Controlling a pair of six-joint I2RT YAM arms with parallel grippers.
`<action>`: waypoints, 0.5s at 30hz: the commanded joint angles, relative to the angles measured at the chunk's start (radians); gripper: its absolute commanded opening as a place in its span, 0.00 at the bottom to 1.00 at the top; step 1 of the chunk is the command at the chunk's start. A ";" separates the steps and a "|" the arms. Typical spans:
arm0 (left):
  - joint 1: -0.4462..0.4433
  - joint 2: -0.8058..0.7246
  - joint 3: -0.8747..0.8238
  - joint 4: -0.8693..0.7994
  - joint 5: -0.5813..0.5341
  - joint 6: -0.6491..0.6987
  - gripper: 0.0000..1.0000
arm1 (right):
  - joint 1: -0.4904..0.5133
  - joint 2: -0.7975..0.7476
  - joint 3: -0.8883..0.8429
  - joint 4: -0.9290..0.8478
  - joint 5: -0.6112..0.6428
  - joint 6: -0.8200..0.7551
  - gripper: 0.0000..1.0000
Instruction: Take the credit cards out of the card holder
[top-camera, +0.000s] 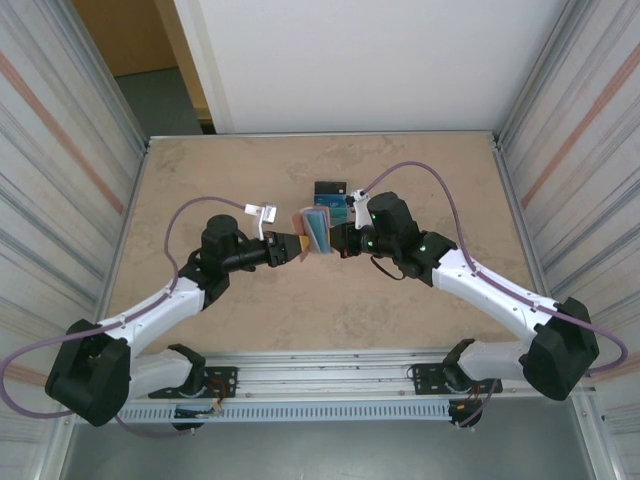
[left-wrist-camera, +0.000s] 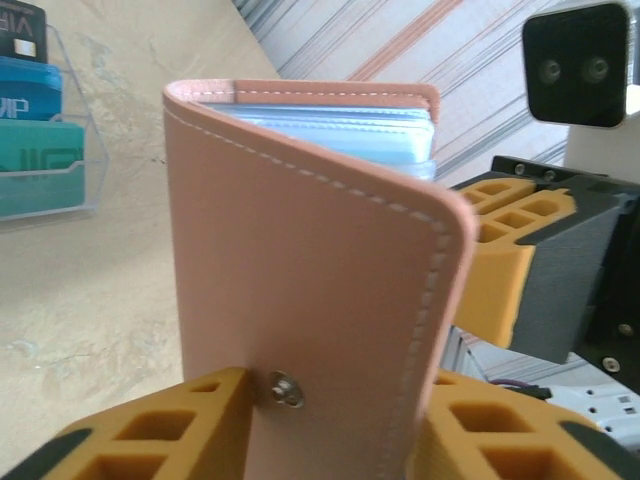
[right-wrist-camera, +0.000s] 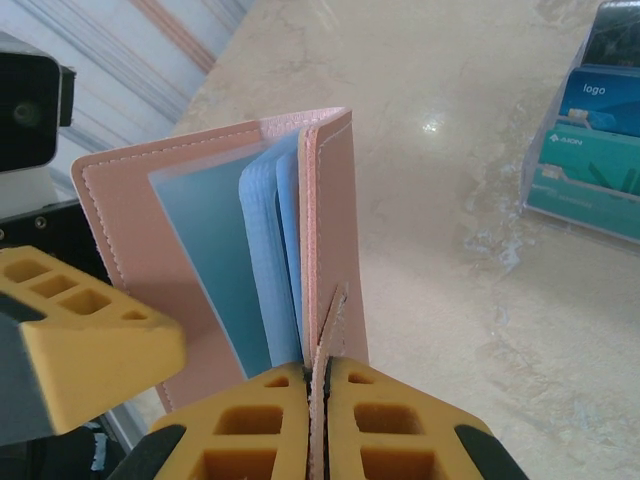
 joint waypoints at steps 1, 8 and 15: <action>-0.006 -0.001 0.030 -0.012 -0.017 0.027 0.35 | -0.007 -0.038 0.022 0.063 -0.045 0.013 0.00; -0.009 0.025 0.033 -0.006 -0.023 0.027 0.16 | -0.024 -0.024 0.009 0.127 -0.135 0.062 0.00; -0.009 0.033 0.033 0.009 -0.023 0.026 0.06 | -0.062 -0.034 -0.019 0.209 -0.234 0.120 0.00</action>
